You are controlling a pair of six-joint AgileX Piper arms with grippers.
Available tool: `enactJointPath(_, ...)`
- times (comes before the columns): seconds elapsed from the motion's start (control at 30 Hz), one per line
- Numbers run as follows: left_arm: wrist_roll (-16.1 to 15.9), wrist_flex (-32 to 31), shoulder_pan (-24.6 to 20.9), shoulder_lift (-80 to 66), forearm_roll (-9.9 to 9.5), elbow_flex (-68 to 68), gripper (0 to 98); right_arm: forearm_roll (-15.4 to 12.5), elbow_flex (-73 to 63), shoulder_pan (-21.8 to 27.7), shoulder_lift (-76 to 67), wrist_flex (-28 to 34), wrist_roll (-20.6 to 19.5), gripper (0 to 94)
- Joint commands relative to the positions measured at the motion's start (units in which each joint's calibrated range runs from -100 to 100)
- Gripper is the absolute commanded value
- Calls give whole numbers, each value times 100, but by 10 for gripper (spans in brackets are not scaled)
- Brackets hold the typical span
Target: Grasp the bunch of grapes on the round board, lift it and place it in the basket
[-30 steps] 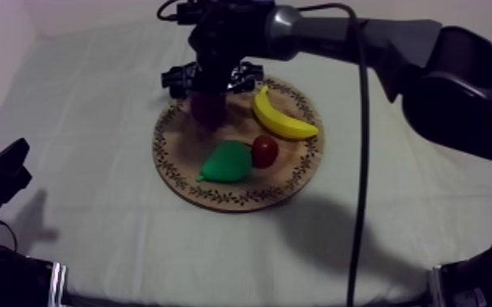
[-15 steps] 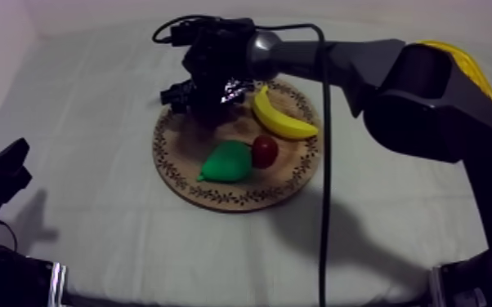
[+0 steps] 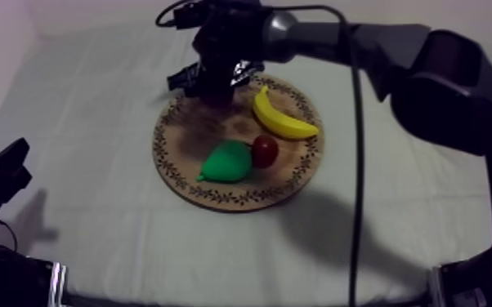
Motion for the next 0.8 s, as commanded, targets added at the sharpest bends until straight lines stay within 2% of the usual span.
enactJointPath(0.0,-1,-3,-1,0,1,-4,1,18,328,37,-421,-37,43,386)
enactJointPath(0.3,-1,-3,-1,0,1,-4,1,68,1476,461,-1949,-434,420,397)
enactJointPath(0.77,-1,-3,-1,0,1,-4,1,-149,3151,1643,-4170,-1666,1569,404)
